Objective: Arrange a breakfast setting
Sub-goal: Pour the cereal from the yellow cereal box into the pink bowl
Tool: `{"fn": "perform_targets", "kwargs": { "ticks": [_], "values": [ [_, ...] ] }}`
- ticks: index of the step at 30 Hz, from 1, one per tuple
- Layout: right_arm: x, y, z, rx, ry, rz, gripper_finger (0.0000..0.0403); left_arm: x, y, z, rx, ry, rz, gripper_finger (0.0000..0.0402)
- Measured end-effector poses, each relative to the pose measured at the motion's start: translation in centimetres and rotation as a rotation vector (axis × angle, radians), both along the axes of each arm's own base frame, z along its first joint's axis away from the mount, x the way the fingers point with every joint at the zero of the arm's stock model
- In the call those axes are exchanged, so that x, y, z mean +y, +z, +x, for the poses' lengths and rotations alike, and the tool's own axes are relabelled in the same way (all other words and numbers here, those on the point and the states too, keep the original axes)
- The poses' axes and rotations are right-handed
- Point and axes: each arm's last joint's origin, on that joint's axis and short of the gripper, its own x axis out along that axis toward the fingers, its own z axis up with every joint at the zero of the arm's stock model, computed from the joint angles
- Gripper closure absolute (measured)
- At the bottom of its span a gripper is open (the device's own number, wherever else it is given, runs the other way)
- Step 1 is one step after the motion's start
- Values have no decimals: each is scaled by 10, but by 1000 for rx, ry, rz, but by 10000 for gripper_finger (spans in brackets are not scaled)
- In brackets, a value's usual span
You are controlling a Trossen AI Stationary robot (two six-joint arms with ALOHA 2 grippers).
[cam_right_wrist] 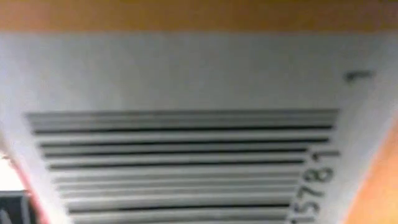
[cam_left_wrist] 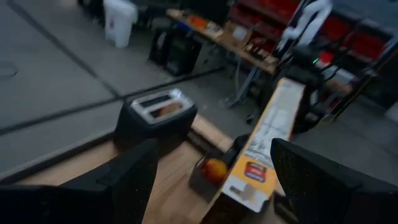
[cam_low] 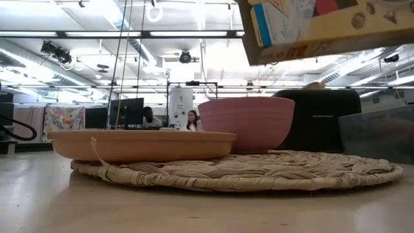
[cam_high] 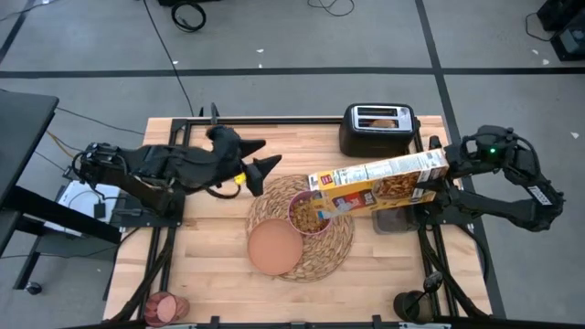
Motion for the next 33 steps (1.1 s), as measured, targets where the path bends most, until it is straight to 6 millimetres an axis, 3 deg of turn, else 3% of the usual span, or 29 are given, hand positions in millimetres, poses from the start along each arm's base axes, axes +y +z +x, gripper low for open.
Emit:
{"fn": "perform_targets", "kwargs": {
  "ticks": [6,13,24,30,33],
  "values": [
    [3,12,-7,-51,-13,-2,161,3,25,-9,-125,-18,102,86],
    [5,21,-12,-94,-16,11,161,4,38,-14,-194,-14,171,86],
    [7,50,-13,-342,27,56,162,7,33,-21,-103,5,200,86],
    [9,75,-19,-588,53,65,162,18,33,-49,-39,117,174,86],
    [11,91,-24,-765,52,54,162,22,27,-46,-19,154,167,86]
  ]
}}
